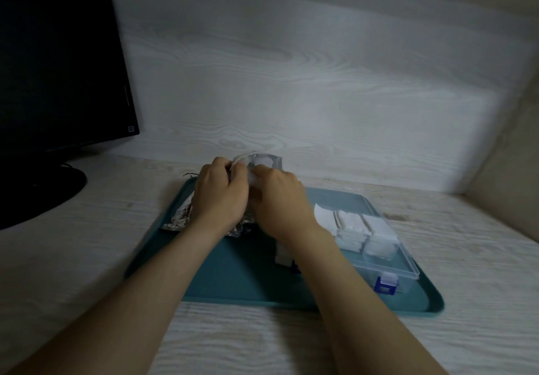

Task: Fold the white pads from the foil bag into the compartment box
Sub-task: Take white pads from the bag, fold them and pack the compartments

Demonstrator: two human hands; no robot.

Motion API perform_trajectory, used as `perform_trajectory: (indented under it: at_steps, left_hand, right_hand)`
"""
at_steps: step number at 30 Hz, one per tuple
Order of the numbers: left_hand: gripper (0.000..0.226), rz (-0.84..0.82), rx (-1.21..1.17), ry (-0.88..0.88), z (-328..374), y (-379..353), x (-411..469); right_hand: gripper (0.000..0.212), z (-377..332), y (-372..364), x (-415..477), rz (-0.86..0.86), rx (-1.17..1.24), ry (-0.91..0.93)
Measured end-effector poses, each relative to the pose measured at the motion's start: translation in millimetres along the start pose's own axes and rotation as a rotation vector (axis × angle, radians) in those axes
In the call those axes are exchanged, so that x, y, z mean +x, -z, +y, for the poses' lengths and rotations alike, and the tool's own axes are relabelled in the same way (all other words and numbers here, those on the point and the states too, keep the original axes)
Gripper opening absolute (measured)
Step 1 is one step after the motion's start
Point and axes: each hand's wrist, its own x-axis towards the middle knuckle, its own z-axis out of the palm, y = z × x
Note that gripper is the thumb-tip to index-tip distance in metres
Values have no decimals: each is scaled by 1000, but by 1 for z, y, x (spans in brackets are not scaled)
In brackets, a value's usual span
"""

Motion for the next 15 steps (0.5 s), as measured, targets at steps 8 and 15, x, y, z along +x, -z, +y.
perform_trajectory:
  at_steps: [8, 15]
  left_hand:
    - [31, 18, -15, 11, 4, 2, -2]
    - [25, 0, -39, -3, 8, 5, -6]
  right_hand:
    - [25, 2, 8, 0, 145, 236, -94]
    - [17, 1, 12, 1, 224, 447, -229]
